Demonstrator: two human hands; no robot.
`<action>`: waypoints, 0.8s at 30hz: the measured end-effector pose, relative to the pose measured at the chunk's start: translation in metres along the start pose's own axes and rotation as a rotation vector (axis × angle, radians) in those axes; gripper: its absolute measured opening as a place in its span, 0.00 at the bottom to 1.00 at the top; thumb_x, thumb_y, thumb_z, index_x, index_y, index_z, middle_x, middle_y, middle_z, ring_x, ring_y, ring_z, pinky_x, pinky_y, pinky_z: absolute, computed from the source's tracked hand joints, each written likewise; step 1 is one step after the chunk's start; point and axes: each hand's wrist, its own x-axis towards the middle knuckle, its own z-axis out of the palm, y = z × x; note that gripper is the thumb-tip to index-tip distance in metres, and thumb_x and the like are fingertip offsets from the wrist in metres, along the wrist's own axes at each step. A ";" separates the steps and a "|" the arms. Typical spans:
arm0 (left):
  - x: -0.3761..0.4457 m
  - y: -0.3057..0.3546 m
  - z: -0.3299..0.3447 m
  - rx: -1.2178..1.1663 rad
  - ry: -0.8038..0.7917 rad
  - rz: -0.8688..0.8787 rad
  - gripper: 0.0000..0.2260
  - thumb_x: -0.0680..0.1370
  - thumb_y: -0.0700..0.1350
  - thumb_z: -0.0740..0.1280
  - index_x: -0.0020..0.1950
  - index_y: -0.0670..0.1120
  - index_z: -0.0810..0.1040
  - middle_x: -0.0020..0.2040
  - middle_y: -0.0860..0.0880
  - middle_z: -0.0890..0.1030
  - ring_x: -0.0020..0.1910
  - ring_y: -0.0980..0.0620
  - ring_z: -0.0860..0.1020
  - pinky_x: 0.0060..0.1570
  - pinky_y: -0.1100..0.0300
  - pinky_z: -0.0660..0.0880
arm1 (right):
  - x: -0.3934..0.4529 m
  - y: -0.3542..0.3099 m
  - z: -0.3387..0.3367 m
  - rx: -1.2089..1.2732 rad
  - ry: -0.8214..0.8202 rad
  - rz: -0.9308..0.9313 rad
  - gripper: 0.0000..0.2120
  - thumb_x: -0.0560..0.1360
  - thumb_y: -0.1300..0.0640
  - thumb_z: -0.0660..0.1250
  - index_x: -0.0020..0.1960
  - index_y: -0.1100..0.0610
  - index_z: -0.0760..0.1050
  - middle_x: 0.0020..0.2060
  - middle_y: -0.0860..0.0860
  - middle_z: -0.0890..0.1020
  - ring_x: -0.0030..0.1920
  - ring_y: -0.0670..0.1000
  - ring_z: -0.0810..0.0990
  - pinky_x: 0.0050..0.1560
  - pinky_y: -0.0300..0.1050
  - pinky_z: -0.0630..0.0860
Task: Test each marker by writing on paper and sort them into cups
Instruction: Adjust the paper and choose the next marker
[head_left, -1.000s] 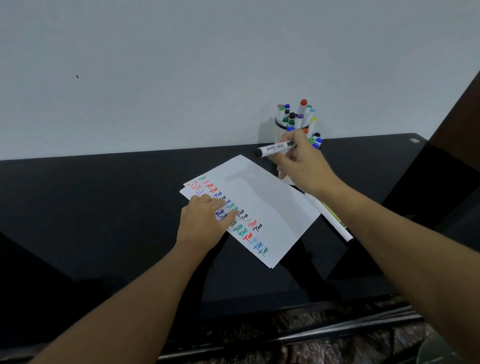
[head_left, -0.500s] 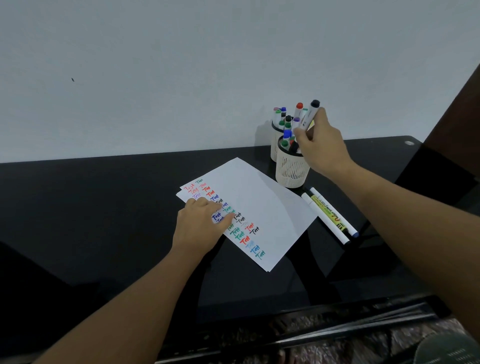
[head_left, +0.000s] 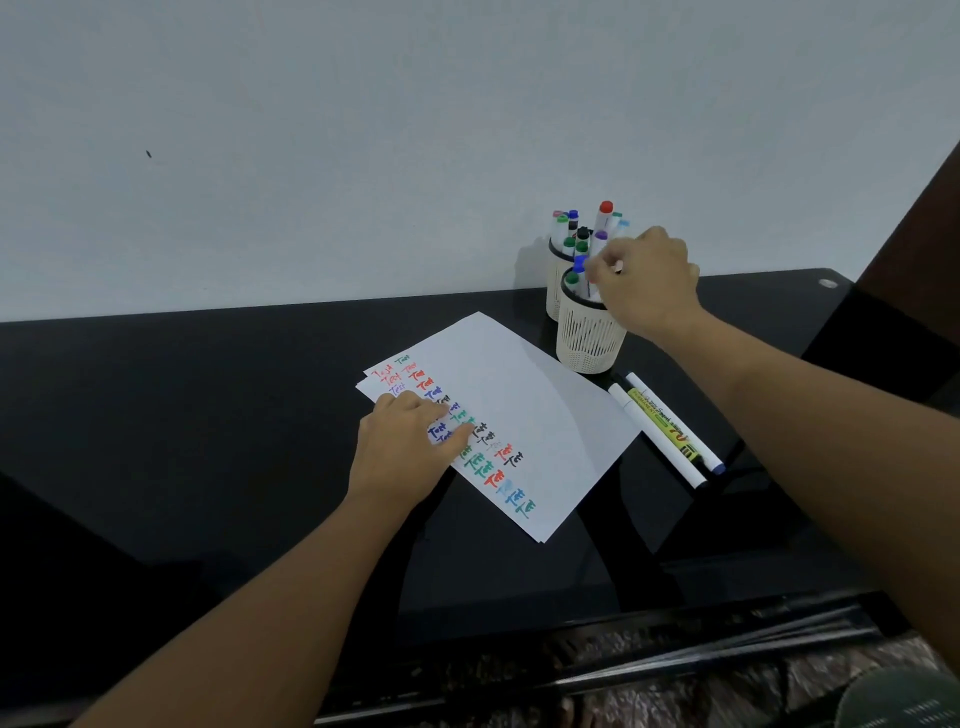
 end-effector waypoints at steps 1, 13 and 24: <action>0.000 0.000 0.000 0.003 -0.002 0.000 0.23 0.78 0.64 0.67 0.65 0.51 0.82 0.58 0.55 0.80 0.58 0.52 0.72 0.61 0.51 0.72 | -0.001 0.000 0.003 -0.049 -0.025 -0.019 0.17 0.84 0.42 0.61 0.59 0.50 0.83 0.56 0.56 0.71 0.63 0.62 0.70 0.62 0.59 0.68; 0.000 0.000 0.000 -0.003 -0.011 -0.012 0.23 0.78 0.65 0.66 0.66 0.51 0.82 0.59 0.55 0.80 0.59 0.52 0.71 0.61 0.52 0.69 | -0.008 0.006 0.018 -0.092 -0.058 -0.051 0.16 0.84 0.41 0.58 0.66 0.45 0.75 0.61 0.56 0.67 0.65 0.61 0.65 0.68 0.57 0.63; -0.002 0.001 -0.001 -0.004 -0.009 -0.002 0.27 0.75 0.68 0.66 0.65 0.52 0.82 0.59 0.55 0.79 0.60 0.51 0.70 0.61 0.50 0.71 | -0.095 0.035 0.038 0.169 0.240 -0.053 0.09 0.79 0.49 0.67 0.55 0.53 0.74 0.53 0.53 0.74 0.55 0.56 0.70 0.54 0.52 0.69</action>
